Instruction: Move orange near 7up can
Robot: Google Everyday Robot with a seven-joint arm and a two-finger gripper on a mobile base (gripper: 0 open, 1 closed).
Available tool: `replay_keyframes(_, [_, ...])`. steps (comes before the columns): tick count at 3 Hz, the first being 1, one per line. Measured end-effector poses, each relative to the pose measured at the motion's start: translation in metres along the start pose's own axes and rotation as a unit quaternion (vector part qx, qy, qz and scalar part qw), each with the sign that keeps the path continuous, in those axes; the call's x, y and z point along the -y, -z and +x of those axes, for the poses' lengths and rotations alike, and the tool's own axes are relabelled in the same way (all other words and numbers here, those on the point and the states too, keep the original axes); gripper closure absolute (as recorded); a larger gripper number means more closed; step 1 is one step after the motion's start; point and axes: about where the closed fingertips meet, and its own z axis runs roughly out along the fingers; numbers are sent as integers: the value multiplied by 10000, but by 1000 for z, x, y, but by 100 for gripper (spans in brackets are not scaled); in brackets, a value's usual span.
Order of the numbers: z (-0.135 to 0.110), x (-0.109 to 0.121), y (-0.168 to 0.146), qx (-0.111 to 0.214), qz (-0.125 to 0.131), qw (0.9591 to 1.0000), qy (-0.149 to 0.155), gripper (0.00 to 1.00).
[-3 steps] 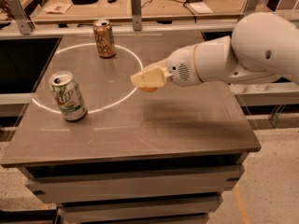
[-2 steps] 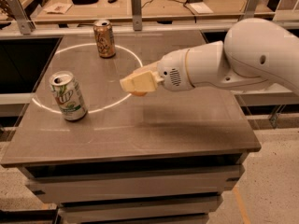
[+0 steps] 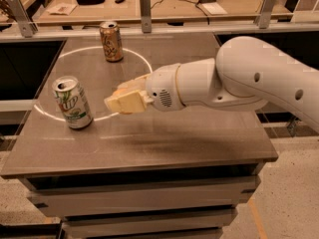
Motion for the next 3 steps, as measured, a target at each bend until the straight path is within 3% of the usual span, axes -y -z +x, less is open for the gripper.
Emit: replay_keyframes(3, [13, -27, -41, -157, -316, 9990, 274, 100])
